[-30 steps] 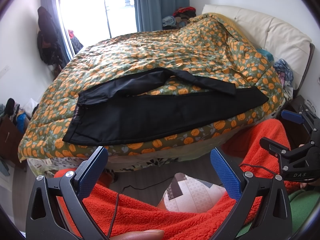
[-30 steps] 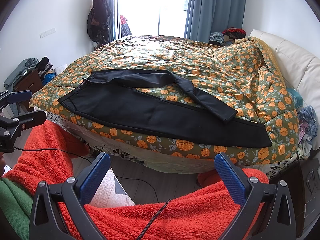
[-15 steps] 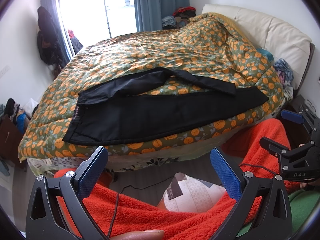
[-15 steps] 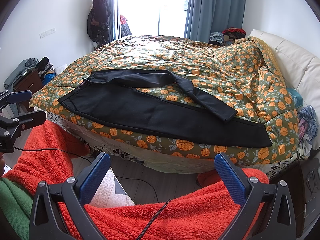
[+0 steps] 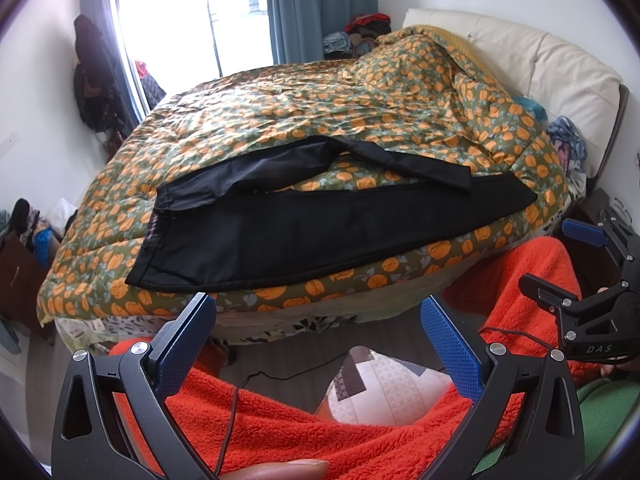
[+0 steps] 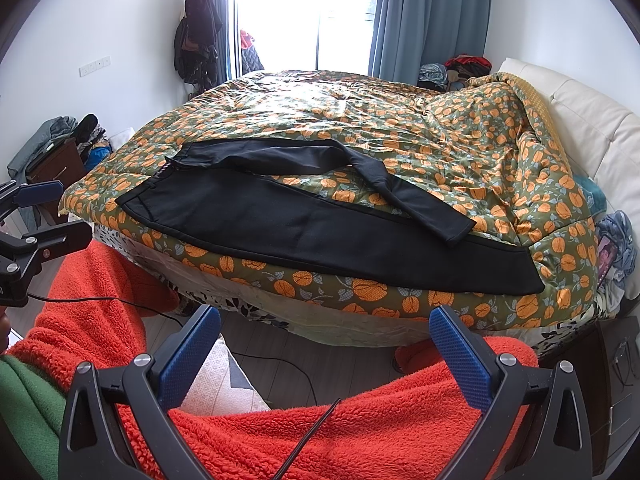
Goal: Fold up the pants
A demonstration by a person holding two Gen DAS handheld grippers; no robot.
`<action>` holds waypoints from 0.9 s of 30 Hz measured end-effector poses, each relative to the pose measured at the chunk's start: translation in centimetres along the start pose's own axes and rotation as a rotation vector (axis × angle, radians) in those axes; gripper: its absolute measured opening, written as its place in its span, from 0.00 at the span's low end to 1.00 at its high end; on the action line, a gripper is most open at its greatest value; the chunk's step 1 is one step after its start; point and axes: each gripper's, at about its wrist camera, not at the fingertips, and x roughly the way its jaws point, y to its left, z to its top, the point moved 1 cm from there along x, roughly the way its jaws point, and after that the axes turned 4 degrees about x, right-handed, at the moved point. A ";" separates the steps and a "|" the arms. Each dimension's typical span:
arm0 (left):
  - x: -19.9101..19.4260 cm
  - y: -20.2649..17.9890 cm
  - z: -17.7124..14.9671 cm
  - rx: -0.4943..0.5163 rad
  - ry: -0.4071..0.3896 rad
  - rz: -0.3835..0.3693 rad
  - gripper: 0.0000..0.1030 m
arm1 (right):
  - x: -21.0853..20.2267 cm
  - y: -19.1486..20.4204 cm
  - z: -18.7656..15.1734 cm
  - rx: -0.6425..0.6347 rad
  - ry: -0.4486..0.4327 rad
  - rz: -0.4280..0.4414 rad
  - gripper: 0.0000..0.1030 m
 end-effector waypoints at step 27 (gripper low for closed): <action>0.3 -0.2 -0.4 0.006 0.002 0.003 0.99 | 0.1 -0.1 0.3 0.000 0.001 0.001 1.00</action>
